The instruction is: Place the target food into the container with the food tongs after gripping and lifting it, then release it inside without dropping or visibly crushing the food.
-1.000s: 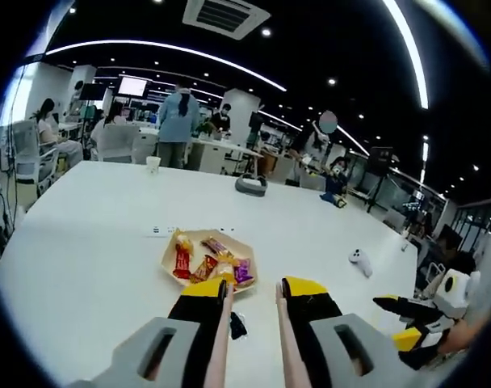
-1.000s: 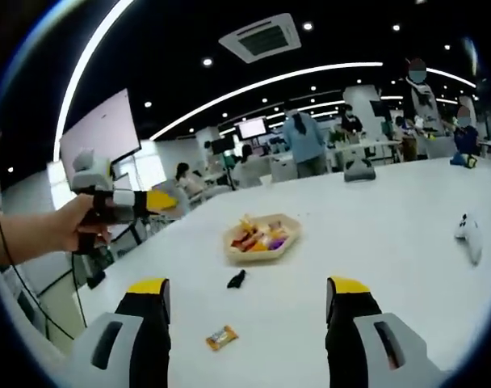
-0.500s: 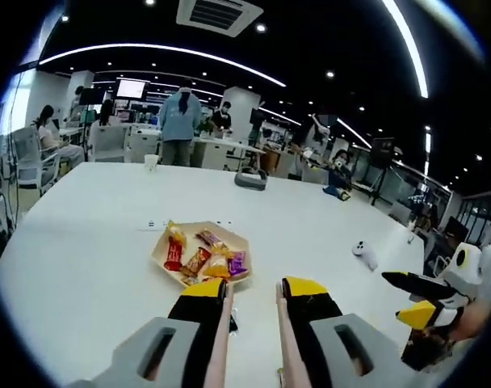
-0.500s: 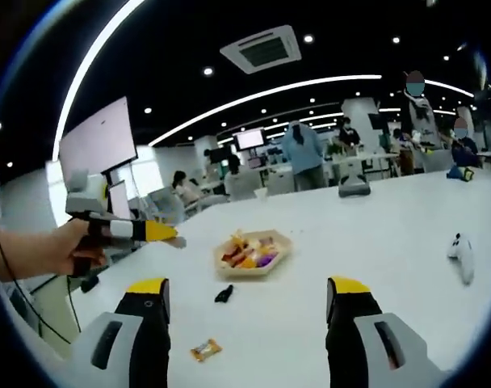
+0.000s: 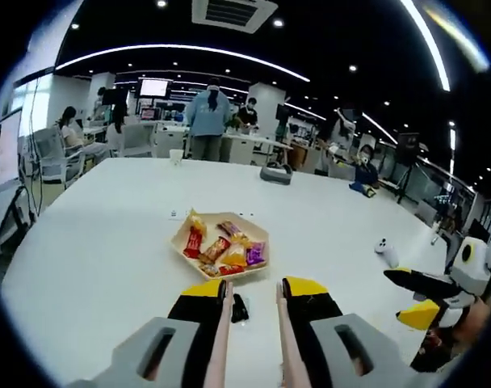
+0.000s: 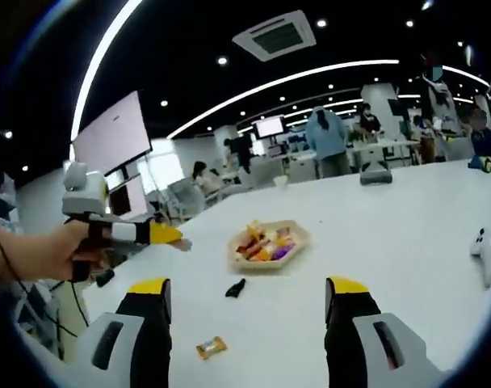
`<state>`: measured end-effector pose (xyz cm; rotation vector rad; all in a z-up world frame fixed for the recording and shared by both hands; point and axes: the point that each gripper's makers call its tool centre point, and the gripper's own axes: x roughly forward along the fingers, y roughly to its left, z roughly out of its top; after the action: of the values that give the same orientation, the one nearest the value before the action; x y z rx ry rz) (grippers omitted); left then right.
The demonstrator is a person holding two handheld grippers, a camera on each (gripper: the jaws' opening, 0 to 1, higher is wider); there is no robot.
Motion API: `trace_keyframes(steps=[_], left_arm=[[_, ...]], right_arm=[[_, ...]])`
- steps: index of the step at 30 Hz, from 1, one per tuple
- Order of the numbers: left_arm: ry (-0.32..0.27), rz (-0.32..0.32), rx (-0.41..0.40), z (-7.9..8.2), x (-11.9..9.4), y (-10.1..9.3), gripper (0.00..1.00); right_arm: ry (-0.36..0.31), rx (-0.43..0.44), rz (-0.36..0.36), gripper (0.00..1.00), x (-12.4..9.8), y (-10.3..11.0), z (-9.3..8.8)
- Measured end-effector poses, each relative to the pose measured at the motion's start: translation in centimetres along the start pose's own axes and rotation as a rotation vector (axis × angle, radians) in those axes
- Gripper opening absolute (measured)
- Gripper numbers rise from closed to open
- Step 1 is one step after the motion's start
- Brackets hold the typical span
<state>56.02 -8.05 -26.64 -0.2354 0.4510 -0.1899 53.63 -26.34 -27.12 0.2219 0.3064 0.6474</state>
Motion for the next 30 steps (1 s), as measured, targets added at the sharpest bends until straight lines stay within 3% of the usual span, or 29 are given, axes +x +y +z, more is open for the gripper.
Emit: trace_keyframes(steps=[3, 5, 7, 9, 11, 15, 16, 19, 21, 23, 25, 27, 28, 30], left_arm=[[0.006, 0.005, -0.013, -0.7, 0.1, 0.4, 0.26], [-0.044, -0.009, -0.048, -0.4, 0.0, 0.3, 0.26], [-0.027, -0.012, -0.044, -0.6, 0.0, 0.4, 0.26], [-0.062, -0.043, -0.038, -0.2, 0.2, 0.2, 0.26], [-0.051, -0.057, -0.014, -0.9, 0.9, 0.3, 0.27], [-0.016, -0.097, 0.045, -2.2, 1.9, -0.1, 0.27], [0.002, -0.09, 0.086, -2.6, 2.0, -0.1, 0.27], [0.013, -0.08, 0.103, -3.2, 2.4, -0.2, 0.27], [0.03, -0.081, 0.08, -3.7, 2.7, -0.3, 0.26], [0.039, -0.063, 0.05, -3.9, 3.0, -0.3, 0.26], [0.019, -0.066, 0.049, -4.2, 4.0, -0.8, 0.27], [0.024, -0.059, 0.053, -4.3, 4.4, -0.8, 0.27], [0.032, -0.052, 0.058, -4.5, 4.7, -0.8, 0.27], [0.028, -0.044, 0.064, -4.3, 5.0, -0.8, 0.27]], right_arm=[[0.041, -0.032, -0.036, 0.79, 0.3, -0.9, -0.2], [0.076, -0.094, -0.053, 0.8, 0.4, -1.2, -0.6], [0.133, -0.096, -0.091, 0.8, 0.4, -1.3, -0.8], [0.11, -0.085, -0.087, 0.8, 0.4, -0.9, -0.1], [0.102, -0.095, -0.099, 0.8, 0.4, -0.5, 0.2], [0.138, -0.121, -0.145, 0.79, 0.2, 0.0, -0.9], [0.145, -0.104, -0.161, 0.79, 0.0, 0.4, -1.4], [0.154, -0.09, -0.178, 0.79, -0.2, 1.3, -2.4], [0.166, -0.095, -0.168, 0.79, -0.1, 1.7, -3.0], [0.187, -0.155, -0.128, 0.79, 0.4, 1.8, -3.2], [0.183, -0.194, -0.11, 0.79, 0.9, 1.5, -3.0], [0.186, -0.191, -0.11, 0.79, 1.0, 1.4, -3.0], [0.227, -0.131, -0.125, 0.79, 1.1, 0.9, -3.5], [0.215, -0.127, -0.107, 0.79, 1.3, 1.3, -3.5]])
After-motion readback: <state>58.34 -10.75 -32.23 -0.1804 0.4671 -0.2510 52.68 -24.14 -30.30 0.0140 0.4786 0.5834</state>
